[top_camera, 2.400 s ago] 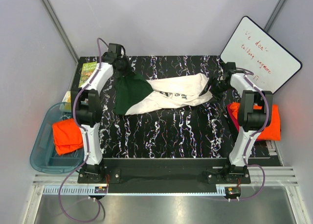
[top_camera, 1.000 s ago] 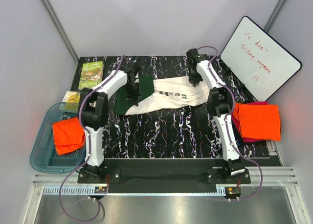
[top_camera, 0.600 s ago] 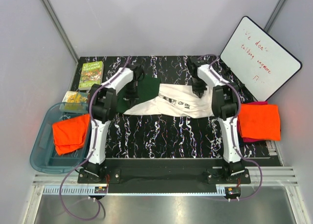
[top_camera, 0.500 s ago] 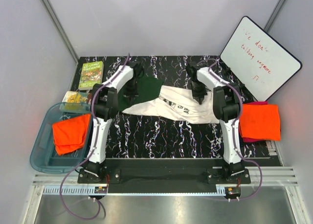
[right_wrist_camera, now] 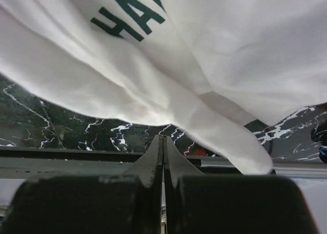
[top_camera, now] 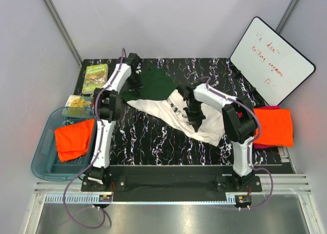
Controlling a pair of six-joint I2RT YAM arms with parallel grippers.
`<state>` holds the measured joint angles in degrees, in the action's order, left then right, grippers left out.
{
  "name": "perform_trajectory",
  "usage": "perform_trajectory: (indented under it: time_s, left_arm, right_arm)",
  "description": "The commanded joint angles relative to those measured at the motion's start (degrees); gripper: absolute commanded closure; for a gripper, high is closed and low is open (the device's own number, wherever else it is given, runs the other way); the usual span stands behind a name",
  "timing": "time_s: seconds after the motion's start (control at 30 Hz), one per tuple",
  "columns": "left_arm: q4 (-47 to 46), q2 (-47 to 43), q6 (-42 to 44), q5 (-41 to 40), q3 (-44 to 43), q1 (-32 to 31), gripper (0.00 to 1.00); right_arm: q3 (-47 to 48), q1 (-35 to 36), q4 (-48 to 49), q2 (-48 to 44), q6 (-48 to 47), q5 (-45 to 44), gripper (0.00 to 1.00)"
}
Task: Fold and stack the t-shirts
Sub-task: Fold the tshirt
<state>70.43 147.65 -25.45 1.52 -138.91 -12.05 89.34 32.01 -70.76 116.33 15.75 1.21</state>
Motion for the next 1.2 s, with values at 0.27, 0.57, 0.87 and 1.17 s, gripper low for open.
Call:
perform_trajectory:
  time_s: [0.27,0.57,0.87,1.17]
  left_arm:
    - [-18.05,-32.5,1.72,13.68,30.96,-8.94,1.0]
    - [-22.35,-36.72,-5.21,17.99,40.2,-20.46,1.0]
    - [-25.6,-45.52,-5.22,17.64,51.36,-22.05,1.0]
    - [-31.15,-51.42,-4.43,16.94,58.41,-26.52,1.0]
  right_arm:
    - [40.7,-0.63,1.6,15.62,-3.27,-6.24,1.0]
    - [66.75,-1.69,3.78,37.37,-1.69,6.78,1.0]
    - [66.4,-1.77,8.71,41.95,-0.72,7.22,1.0]
    - [62.89,-6.6,9.24,43.89,1.74,3.71,1.0]
